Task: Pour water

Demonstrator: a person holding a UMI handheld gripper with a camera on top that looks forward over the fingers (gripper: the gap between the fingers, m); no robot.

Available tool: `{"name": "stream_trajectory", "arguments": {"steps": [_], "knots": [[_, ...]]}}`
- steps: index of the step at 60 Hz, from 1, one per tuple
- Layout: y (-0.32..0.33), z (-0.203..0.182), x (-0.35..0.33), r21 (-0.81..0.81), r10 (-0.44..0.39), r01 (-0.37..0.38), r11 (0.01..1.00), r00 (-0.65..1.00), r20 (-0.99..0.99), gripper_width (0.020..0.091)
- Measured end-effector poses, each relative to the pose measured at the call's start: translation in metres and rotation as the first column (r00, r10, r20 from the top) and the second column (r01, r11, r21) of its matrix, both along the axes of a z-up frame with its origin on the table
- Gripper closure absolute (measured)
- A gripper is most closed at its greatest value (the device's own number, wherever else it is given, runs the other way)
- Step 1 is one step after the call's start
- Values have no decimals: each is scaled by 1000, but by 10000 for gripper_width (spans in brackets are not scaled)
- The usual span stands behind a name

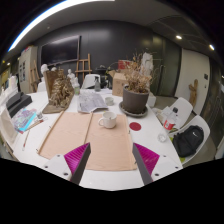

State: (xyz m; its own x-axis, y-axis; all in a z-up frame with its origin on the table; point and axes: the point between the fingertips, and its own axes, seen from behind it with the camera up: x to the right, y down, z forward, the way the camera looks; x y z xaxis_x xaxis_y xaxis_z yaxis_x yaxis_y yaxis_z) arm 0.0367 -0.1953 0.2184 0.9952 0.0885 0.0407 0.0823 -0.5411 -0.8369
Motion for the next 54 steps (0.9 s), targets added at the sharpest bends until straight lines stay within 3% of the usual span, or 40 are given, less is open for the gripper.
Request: {"name": "stream_trajectory", "arguments": {"steps": [14,23,40,54], "knots": [[24,-12,89,-12,-128,128,992,992,20,248],[42,-29,154,-17,-165,166,986,986,31,248],[105,-86,272,-6,-161,161,987,987,20,245],[187,-131,320,69,-101,103,992,994,-33,246]]}}
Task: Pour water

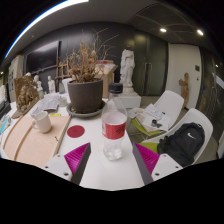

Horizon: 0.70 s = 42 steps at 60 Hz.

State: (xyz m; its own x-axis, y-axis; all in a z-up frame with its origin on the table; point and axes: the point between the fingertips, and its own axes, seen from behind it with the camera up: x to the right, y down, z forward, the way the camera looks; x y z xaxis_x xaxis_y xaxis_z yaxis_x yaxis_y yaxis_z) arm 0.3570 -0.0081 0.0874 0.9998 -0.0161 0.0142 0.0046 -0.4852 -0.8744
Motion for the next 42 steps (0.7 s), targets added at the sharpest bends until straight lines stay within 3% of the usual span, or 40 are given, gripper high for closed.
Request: {"name": "stream_trajectory", "arguments": {"steps": [16,20,22,23,27,38,42], "knots": [[77,-33,1,51,20,-17,999,999,-51,284],[88,-36,0,64,14,-9,998,998,-65,416],[93,-35,1,75,19,-14,997,997,-69,569],[96,-34,1,85,16,-10,996,998,-66,612],[98,-33,5,98,-11,16,995,999,-49,640],[97,-33,12,97,-54,52,994,998,13,823],[97,-31,11,89,-69,63,994,996,61,823]]}}
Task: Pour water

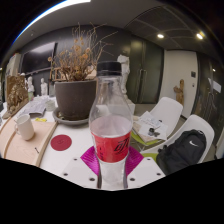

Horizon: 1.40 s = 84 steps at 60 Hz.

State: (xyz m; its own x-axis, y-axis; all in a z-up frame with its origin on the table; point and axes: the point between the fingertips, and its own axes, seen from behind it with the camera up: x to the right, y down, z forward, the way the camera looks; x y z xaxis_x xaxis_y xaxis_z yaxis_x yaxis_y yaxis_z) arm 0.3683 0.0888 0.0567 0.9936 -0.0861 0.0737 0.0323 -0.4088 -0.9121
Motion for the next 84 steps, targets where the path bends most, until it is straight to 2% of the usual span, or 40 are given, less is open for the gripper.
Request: {"name": "stream_trajectory", "arguments": {"steps": [7,14,22,29,36,42,54,64,70,76,79,84], "knots": [[3,23,0,7,-26,26,1000,995,92,823],[15,70,-11,40,-35,26,999,963,266,823],[39,126,-45,79,-16,-30,996,854,521,822],[63,154,-91,77,15,-108,991,669,743,822],[84,167,-136,41,39,-192,980,398,916,824],[98,166,-168,1,43,-247,969,170,984,819],[117,157,-208,-81,32,-264,961,-186,982,820],[125,152,-231,-112,5,-274,955,-364,931,820],[127,144,-235,-133,19,-271,953,-384,923,821],[126,140,-236,-134,36,-278,951,-331,943,821],[123,135,-231,-131,66,-273,953,-234,970,820],[119,126,-216,-129,142,-252,959,34,989,819]]}}
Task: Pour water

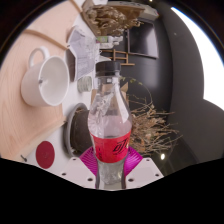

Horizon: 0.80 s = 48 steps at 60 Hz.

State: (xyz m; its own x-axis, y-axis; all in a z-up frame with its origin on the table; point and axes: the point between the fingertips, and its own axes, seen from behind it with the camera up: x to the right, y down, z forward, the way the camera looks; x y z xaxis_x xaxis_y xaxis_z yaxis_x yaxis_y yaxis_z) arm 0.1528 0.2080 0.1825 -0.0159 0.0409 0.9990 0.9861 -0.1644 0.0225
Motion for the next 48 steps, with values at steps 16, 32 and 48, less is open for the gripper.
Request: {"name": "stream_trajectory", "arguments": {"steps": [16,32,48], "knots": [[-21,-30,13,-206,-194,43,978,569,-799,818],[-15,-79,14,-275,-269,-66,959,91,-959,817],[-6,-124,16,-263,-266,-92,960,-16,-964,814]]}}
